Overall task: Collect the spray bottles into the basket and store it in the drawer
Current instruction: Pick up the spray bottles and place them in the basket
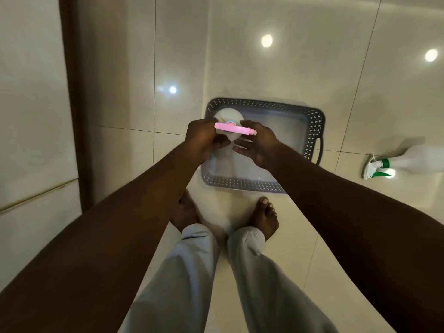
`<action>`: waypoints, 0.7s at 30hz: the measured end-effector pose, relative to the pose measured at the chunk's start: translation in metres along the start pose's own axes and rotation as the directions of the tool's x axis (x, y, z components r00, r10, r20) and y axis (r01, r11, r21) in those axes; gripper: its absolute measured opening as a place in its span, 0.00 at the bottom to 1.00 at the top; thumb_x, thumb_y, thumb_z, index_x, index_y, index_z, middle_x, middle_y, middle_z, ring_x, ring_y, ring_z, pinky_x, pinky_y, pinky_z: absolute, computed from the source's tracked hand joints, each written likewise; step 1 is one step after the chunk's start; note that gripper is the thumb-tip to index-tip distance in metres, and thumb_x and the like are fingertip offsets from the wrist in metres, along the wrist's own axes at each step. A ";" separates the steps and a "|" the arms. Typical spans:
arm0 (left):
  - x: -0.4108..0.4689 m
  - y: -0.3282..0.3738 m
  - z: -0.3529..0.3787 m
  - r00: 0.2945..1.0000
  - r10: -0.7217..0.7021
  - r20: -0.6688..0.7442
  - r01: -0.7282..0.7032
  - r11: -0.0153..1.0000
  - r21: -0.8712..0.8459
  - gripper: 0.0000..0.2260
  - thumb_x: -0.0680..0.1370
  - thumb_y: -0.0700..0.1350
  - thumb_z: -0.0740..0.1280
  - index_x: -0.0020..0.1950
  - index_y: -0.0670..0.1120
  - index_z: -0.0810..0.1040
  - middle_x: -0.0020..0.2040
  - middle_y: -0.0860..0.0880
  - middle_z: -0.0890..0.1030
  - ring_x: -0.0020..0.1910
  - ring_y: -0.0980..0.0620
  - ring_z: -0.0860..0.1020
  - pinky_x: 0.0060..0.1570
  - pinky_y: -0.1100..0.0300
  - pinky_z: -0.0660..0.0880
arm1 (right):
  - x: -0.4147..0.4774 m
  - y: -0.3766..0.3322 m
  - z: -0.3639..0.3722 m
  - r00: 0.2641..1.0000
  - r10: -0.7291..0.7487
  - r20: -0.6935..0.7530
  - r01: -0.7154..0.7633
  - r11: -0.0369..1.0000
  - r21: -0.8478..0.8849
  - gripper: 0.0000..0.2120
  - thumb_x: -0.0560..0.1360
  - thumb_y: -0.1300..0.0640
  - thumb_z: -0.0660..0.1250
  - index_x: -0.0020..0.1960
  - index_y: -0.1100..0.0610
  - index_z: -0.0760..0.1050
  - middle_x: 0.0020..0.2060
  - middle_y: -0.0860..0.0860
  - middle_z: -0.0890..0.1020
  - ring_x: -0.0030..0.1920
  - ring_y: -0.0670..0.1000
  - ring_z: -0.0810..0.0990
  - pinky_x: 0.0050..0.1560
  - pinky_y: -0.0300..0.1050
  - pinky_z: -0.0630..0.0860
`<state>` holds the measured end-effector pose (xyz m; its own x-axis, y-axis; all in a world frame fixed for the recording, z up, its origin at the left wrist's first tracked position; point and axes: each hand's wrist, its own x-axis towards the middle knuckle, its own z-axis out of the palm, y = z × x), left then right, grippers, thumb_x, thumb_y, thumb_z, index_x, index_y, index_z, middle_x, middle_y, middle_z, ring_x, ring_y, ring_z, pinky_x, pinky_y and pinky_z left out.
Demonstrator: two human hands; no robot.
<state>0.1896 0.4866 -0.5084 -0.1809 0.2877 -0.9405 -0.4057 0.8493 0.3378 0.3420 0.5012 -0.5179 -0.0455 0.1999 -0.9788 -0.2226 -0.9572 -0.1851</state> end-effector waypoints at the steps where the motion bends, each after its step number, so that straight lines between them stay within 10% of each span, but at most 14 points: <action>1: -0.001 0.000 -0.001 1.000 0.000 0.011 0.000 1.000 0.010 0.06 0.81 0.37 0.67 0.47 0.38 0.82 0.42 0.37 0.85 0.38 0.41 0.84 0.41 0.49 0.87 | -0.002 0.000 -0.001 1.000 0.006 0.008 -0.006 1.000 -0.007 0.18 0.82 0.54 0.68 0.69 0.60 0.78 0.55 0.59 0.78 0.56 0.60 0.78 0.63 0.58 0.81; 12: -0.092 -0.007 -0.032 0.982 -0.152 -0.111 0.165 0.978 0.127 0.12 0.84 0.38 0.59 0.41 0.44 0.75 0.38 0.43 0.78 0.34 0.47 0.76 0.38 0.57 0.74 | -0.122 0.005 -0.044 0.994 -0.034 -0.106 0.031 0.999 -0.032 0.14 0.84 0.57 0.65 0.67 0.61 0.79 0.55 0.57 0.79 0.54 0.57 0.78 0.57 0.54 0.77; 21: -0.229 -0.017 0.031 0.991 -0.103 0.088 0.065 0.933 0.354 0.06 0.82 0.44 0.66 0.56 0.44 0.81 0.51 0.41 0.86 0.45 0.45 0.83 0.47 0.54 0.80 | -0.259 -0.037 -0.155 0.913 -0.378 -0.156 0.249 0.816 -0.522 0.11 0.83 0.57 0.68 0.62 0.59 0.83 0.50 0.53 0.83 0.53 0.52 0.79 0.56 0.52 0.78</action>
<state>0.2654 0.4200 -0.3002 -0.0585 0.2368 -0.9698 -0.0731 0.9678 0.2407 0.5128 0.4524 -0.2708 0.1944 0.5116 -0.8369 0.3154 -0.8405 -0.4405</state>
